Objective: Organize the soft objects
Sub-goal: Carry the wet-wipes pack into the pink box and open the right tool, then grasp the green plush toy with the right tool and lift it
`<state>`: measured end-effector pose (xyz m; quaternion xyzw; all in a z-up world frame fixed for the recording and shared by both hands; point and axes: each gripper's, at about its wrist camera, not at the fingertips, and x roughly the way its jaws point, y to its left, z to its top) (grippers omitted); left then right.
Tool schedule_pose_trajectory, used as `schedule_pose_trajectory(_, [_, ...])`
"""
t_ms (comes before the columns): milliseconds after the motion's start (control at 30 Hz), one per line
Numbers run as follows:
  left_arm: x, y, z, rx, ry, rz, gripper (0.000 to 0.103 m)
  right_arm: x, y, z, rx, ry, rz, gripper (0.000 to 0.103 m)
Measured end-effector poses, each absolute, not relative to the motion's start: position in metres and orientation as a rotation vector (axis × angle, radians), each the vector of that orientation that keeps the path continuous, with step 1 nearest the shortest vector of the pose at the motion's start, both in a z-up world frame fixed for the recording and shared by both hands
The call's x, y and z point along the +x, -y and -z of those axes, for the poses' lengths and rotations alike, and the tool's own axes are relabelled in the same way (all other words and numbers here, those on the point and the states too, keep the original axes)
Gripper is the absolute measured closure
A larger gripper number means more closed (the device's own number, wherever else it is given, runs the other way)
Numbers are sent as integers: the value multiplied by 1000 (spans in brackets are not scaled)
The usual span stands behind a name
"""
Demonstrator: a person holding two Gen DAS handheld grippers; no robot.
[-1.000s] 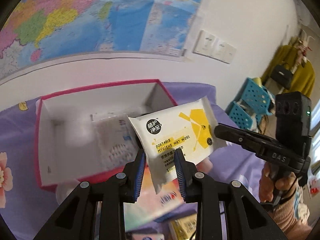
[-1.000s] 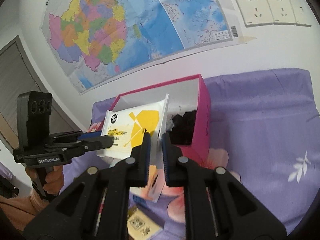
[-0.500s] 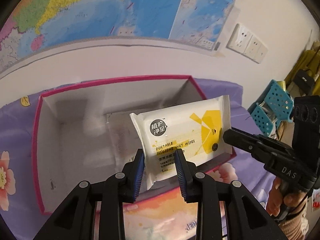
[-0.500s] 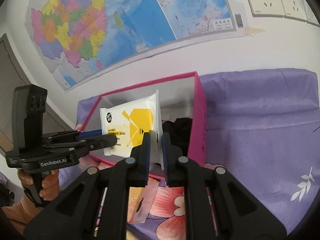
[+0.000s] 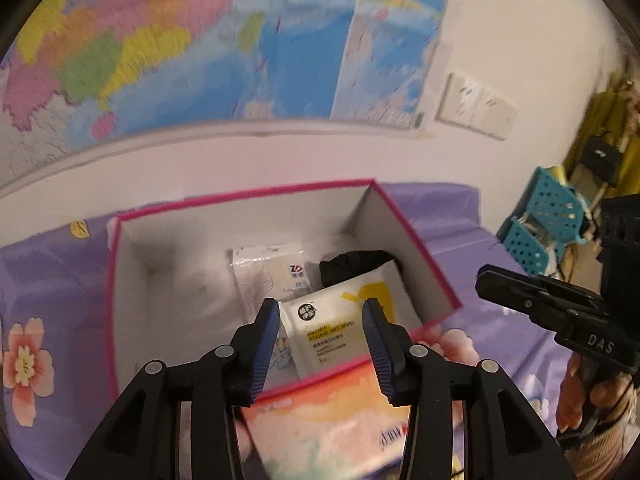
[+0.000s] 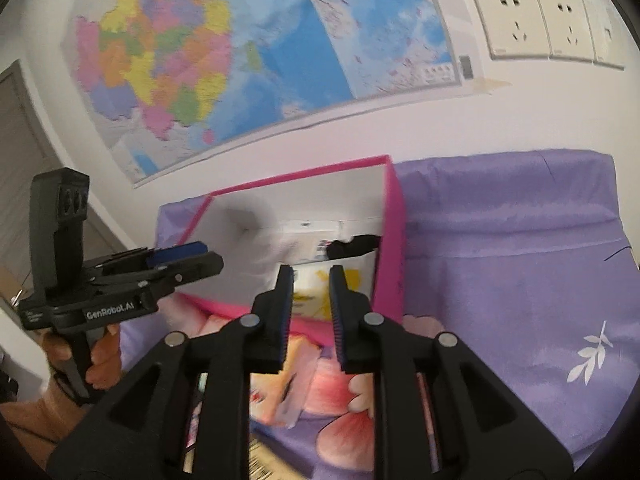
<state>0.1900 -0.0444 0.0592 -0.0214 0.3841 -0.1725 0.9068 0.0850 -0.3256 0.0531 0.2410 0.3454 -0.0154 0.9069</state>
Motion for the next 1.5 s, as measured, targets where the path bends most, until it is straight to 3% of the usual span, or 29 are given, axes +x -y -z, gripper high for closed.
schedule_pose_trajectory(200, [144, 13, -75, -73, -717, 380, 53, 61, 295, -75, 499, -683, -113, 69])
schedule_pose_trajectory(333, [120, -14, -72, -108, -707, 359, 53, 53, 268, -78, 498, -694, -213, 68])
schedule_pose_trajectory(500, [95, -46, -55, -163, -728, 329, 52, 52, 236, -73, 473, -740, -304, 57])
schedule_pose_trajectory(767, [62, -77, -15, -237, -807, 355, 52, 71, 189, -47, 442, -847, -404, 56])
schedule_pose_trajectory(867, [51, -83, -3, -257, -825, 359, 46, 82, 174, -34, 418, -899, -417, 45])
schedule_pose_trajectory(1100, [34, -92, 21, -281, -878, 357, 45, 102, 148, -5, 368, -987, -400, 45])
schedule_pose_trajectory(1267, [28, -96, 35, -306, -915, 409, 38, 106, 143, 8, 378, -994, -397, 45])
schedule_pose_trajectory(1500, [30, -92, 54, -359, -973, 474, 38, 104, 139, 13, 380, -975, -391, 53])
